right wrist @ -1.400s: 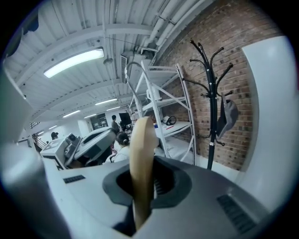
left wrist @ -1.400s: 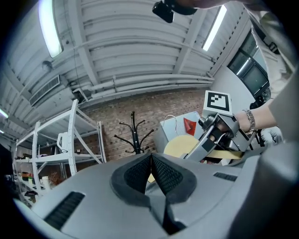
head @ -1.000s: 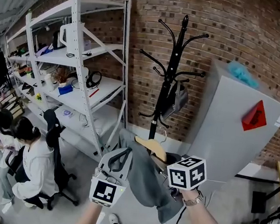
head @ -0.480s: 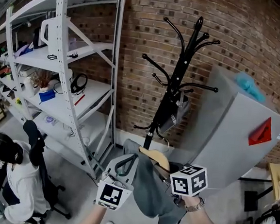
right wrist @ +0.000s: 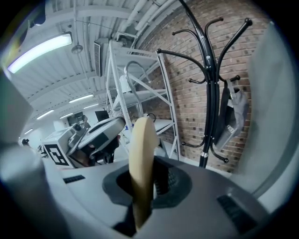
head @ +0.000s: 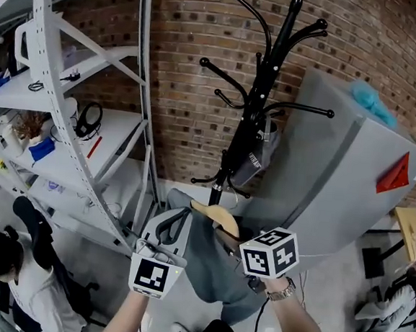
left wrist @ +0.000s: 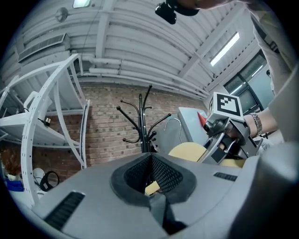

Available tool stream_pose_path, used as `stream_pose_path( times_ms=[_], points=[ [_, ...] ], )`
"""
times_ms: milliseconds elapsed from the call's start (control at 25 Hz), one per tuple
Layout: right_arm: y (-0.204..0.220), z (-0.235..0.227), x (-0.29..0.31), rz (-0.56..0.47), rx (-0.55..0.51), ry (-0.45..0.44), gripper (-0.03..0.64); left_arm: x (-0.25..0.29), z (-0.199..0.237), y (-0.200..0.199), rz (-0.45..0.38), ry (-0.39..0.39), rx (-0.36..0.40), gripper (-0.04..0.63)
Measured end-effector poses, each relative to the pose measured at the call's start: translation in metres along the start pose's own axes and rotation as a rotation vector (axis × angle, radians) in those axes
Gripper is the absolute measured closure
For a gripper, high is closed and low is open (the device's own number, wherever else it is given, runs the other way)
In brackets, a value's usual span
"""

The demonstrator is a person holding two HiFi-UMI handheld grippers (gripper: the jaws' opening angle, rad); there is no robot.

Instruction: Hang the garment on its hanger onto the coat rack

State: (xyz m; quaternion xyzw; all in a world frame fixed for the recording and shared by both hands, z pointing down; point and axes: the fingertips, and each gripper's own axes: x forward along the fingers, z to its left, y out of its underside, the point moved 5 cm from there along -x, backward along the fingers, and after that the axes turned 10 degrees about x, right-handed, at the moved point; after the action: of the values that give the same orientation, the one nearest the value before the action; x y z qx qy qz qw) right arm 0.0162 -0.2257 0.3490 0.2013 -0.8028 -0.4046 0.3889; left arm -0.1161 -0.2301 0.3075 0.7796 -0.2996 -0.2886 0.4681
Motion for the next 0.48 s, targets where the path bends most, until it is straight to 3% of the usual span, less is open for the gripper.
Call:
stream_pose_path(
  times_ms=[480],
  points=[
    [0.004,-0.066,0.092,0.059,0.049,-0.038,0.575,0.051,0.023,0.074,0.085,0.009,-0.026,0.594]
  ],
)
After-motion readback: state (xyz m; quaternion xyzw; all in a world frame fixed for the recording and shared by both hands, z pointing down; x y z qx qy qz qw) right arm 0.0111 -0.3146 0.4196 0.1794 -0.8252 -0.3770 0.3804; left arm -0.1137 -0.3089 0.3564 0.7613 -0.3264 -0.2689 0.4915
